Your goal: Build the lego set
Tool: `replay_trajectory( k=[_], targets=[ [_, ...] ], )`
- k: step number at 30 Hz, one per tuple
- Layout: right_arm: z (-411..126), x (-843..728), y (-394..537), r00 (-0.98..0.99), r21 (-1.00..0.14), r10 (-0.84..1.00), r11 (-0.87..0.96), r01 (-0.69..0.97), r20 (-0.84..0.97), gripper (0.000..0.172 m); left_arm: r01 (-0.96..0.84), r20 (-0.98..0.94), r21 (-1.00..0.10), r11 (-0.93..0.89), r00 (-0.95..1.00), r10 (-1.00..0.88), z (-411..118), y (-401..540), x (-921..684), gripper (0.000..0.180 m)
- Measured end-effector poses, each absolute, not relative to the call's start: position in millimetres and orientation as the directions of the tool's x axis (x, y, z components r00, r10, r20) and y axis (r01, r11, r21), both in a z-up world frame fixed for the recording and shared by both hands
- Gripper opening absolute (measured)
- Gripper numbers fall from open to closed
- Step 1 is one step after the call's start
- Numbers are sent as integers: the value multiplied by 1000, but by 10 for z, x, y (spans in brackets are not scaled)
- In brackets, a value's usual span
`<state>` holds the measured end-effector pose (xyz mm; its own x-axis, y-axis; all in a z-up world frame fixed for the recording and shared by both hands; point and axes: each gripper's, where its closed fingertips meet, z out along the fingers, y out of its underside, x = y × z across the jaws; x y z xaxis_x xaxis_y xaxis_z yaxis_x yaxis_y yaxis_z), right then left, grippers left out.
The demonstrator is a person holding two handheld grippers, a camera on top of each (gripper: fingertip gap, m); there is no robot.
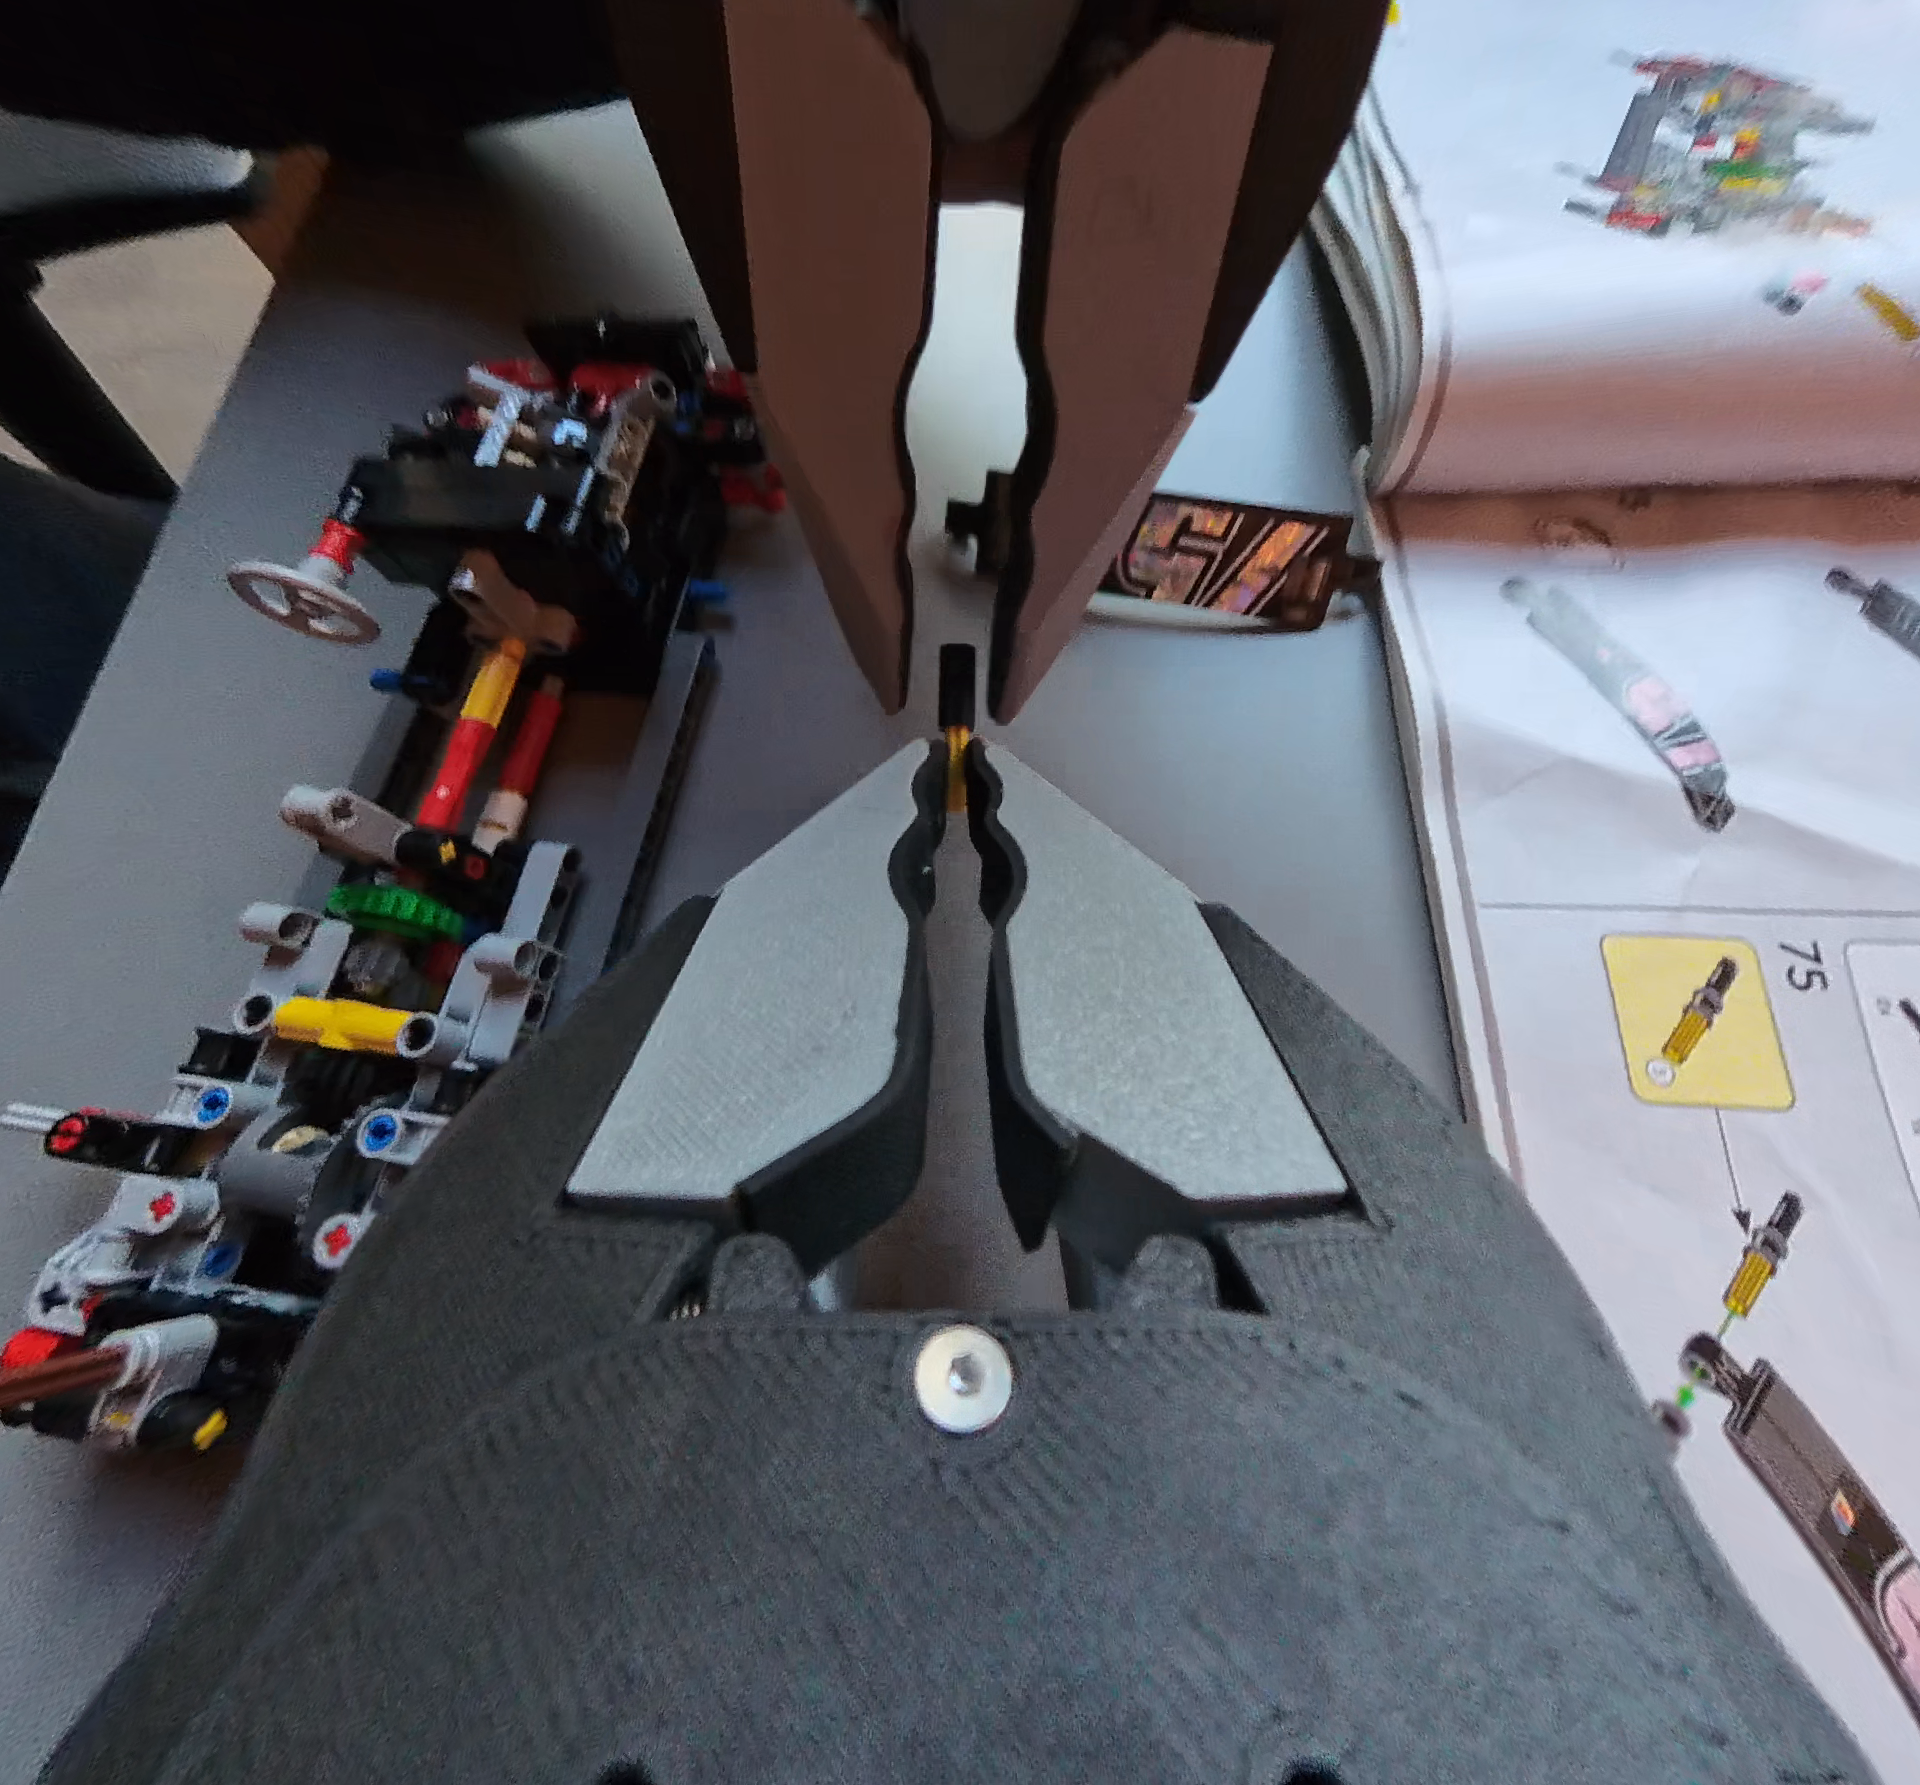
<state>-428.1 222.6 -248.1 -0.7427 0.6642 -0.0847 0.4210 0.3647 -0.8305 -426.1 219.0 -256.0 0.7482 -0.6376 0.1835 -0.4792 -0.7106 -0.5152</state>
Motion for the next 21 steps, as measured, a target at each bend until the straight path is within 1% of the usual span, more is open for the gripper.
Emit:
replay_trajectory(
  k=[3, 8, 14, 18, 21],
  targets=[
    [-2413, -4325, 2190, -744, -851, 661, 332, 406, -97, 1, -460, 185, -534, -709, 755, -629, -2534, 2176, -4295, 5],
    [-2353, -4360, 2146, -742, -868, 663, 307, 390, -99, 1, -393, 224, -580, -714, 765, -604, -2459, 2155, -4303, 5],
    [-2339, -4360, 2100, -751, -877, 648, 280, 391, -128, 1, -379, 178, -619, -687, 784, -594, -2434, 2109, -4319, 4],
    [-2406, -4375, 2217, -716, -856, 684, 278, 436, -142, 14, -308, 161, -651, -694, 837, -522, -2361, 2031, -4518, 4],
    [-2482, -4435, 2311, -649, -821, 730, 225, 525, -215, 31, -225, 126, -669, -708, 905, -407, -2304, 2002, -4843, 4]
  ],
)
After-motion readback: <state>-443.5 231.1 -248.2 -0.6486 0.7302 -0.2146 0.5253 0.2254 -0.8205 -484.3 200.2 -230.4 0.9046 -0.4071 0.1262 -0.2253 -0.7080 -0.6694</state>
